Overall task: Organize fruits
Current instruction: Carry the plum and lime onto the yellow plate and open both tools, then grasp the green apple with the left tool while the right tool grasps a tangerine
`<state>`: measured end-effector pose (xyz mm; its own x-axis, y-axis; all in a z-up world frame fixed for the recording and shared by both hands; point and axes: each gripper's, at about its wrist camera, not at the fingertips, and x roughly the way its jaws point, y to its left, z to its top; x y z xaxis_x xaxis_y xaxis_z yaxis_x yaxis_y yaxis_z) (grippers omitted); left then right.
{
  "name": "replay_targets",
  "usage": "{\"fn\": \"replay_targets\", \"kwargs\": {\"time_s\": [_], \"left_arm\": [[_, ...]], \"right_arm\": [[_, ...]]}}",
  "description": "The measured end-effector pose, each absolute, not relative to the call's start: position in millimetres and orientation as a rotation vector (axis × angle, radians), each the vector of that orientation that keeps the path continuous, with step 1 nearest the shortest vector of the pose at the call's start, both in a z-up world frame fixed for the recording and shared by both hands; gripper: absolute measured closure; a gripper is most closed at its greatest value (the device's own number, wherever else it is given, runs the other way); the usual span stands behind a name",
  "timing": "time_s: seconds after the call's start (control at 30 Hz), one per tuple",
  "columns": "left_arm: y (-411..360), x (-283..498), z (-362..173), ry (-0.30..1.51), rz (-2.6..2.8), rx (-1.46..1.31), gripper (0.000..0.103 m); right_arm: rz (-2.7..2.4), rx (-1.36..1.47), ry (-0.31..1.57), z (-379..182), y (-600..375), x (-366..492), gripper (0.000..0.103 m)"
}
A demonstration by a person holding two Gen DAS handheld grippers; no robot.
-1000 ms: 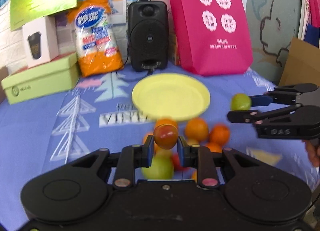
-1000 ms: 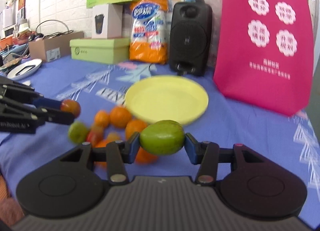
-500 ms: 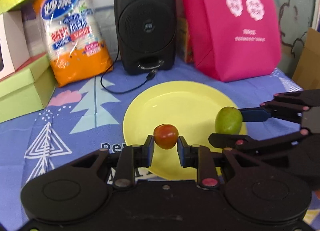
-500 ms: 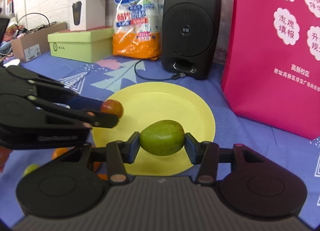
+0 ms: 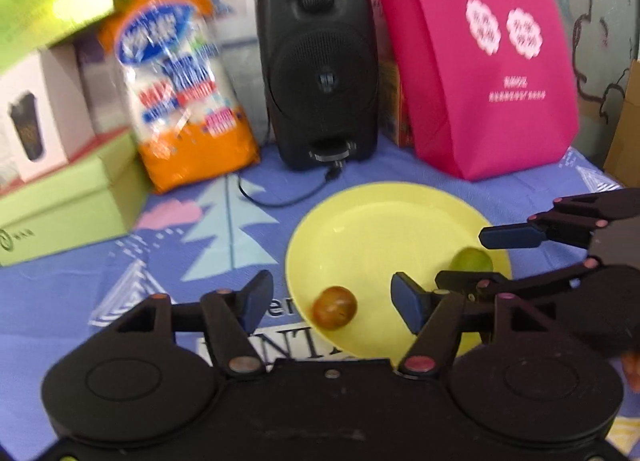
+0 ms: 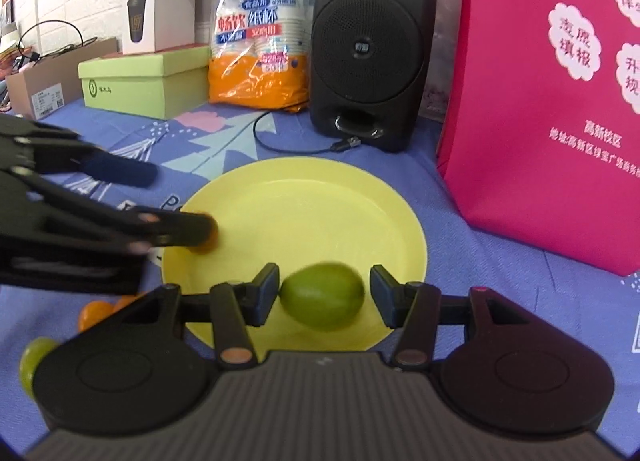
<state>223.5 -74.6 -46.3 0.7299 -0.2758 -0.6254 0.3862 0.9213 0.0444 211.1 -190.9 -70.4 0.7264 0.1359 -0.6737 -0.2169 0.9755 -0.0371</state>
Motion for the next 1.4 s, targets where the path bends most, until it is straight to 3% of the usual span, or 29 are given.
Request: {"fn": "replay_targets", "kwargs": {"time_s": [0.17,0.23,0.37,0.5,0.7,0.87,1.03,1.23,1.4], "left_arm": [[-50.8,181.7,-29.0,0.607,-0.382,0.132,0.036],[-42.5,159.4,-26.2,0.584,-0.369,0.119,0.024],[-33.5,114.5,-26.0,0.541,-0.337,0.126,0.021],[-27.8,67.5,-34.6,0.5,-0.295,0.155,0.008],[-11.5,35.9,-54.9,0.547,-0.302,0.102,0.008],[-14.2,39.2,-63.4,0.563,-0.308,0.125,0.016],[-25.5,55.5,-72.3,0.604,-0.349,0.139,0.036],[-33.6,69.1,-84.9,0.637,-0.364,0.121,0.038],[-33.8,79.3,-87.2,0.645,-0.382,0.11,0.052]], "right_arm": [[0.176,-0.125,0.673,-50.3,-193.3,187.2,0.053],[0.175,-0.119,0.634,-39.5,-194.2,169.8,0.048],[0.168,-0.119,0.556,-22.3,-193.7,126.7,0.035],[0.151,-0.118,0.514,-15.8,-193.4,81.4,0.027],[0.245,-0.029,0.533,-27.6,-196.0,21.2,0.027],[0.319,-0.085,0.585,-41.5,-179.2,0.3,0.027],[0.333,-0.138,0.597,-46.8,-166.9,-6.0,0.027],[0.349,-0.132,0.621,-51.7,-166.7,-2.3,0.026],[0.347,-0.127,0.66,-61.7,-168.0,7.2,0.026]]}}
